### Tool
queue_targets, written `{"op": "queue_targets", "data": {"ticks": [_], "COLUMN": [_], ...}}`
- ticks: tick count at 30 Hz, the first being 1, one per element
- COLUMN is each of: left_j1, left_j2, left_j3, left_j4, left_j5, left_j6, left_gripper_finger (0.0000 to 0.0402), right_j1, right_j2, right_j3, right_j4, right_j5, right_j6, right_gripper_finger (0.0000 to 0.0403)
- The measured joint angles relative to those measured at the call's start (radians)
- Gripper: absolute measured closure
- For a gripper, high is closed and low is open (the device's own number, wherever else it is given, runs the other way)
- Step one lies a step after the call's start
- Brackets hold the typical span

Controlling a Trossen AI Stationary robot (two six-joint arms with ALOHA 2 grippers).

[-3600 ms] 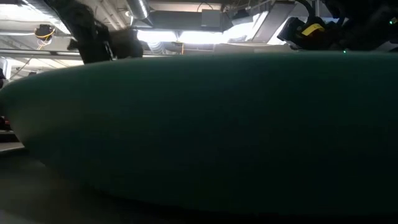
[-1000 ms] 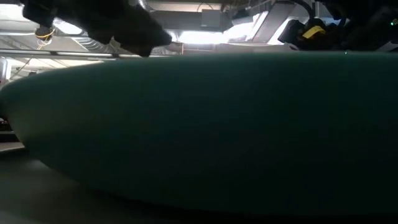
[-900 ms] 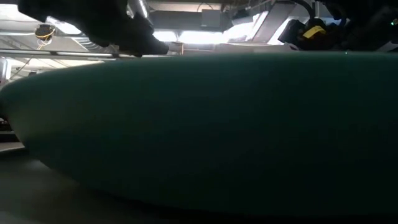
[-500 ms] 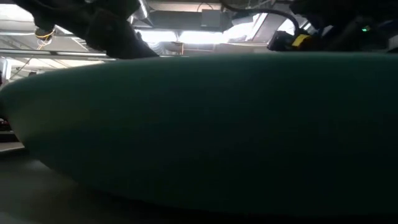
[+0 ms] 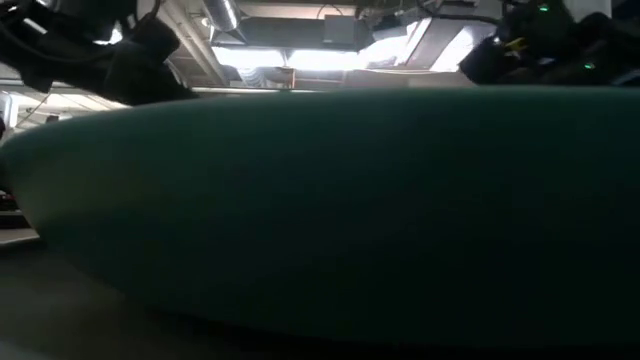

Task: Stack plastic plates
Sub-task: Return to Home Position

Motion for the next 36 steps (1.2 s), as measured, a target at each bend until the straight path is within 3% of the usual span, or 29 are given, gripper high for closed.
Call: {"op": "queue_targets", "data": {"ticks": [10, 21, 28, 36], "left_j1": [0.038, 0.046, 0.046, 0.044], "left_j2": [-0.185, -0.344, -0.41, -0.472], "left_j3": [-0.103, -0.173, -0.183, -0.183], "left_j4": [0.01, 0.009, -0.043, -0.095], "left_j5": [-0.003, -0.016, -0.027, -0.01], "left_j6": [-0.002, -0.003, -0.05, -0.093], "left_gripper_finger": [0.0394, 0.0387, 0.0386, 0.0386], "right_j1": [-0.02, -0.02, -0.02, -0.02], "right_j2": [-0.358, -0.722, -0.842, -0.881], "right_j3": [-0.167, -0.306, -0.349, -0.349], "right_j4": [0.016, 0.01, -0.055, -0.096], "right_j5": [0.005, 0.008, 0.008, 0.009], "right_j6": [0.057, 0.105, 0.153, 0.154], "right_gripper_finger": [0.0362, 0.0363, 0.0363, 0.0363]}}
